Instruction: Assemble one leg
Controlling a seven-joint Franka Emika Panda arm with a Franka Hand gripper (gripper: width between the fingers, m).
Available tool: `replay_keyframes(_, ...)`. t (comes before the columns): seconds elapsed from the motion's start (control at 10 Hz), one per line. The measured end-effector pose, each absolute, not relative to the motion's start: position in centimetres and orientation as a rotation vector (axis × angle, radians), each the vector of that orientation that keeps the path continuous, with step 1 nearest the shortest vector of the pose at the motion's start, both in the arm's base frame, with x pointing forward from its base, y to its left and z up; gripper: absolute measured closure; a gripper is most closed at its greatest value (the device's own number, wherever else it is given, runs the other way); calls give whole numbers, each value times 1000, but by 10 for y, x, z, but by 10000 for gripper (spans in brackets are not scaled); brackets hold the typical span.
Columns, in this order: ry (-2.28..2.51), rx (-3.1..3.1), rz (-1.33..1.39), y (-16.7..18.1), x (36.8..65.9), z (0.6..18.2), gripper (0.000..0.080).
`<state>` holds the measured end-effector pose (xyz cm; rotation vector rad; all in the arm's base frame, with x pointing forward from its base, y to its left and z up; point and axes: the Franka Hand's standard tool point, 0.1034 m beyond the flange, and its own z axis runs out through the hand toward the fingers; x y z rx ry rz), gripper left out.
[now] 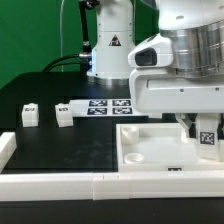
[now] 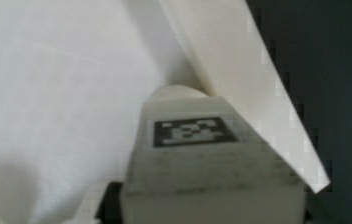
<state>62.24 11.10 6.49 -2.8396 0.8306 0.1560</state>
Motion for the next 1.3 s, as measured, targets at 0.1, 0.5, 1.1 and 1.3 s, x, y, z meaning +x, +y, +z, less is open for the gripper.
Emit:
replay_keyframes(0.1, 961, -2807, 165, 111, 622, 65, 506)
replay_keyframes(0.5, 1529, -2576, 216, 114, 623, 65, 506)
replay_keyframes(1.1, 1453, -2614, 212, 125, 621, 69, 180)
replay_keyframes(1.3, 1065, -2778, 173, 128, 621, 72, 159)
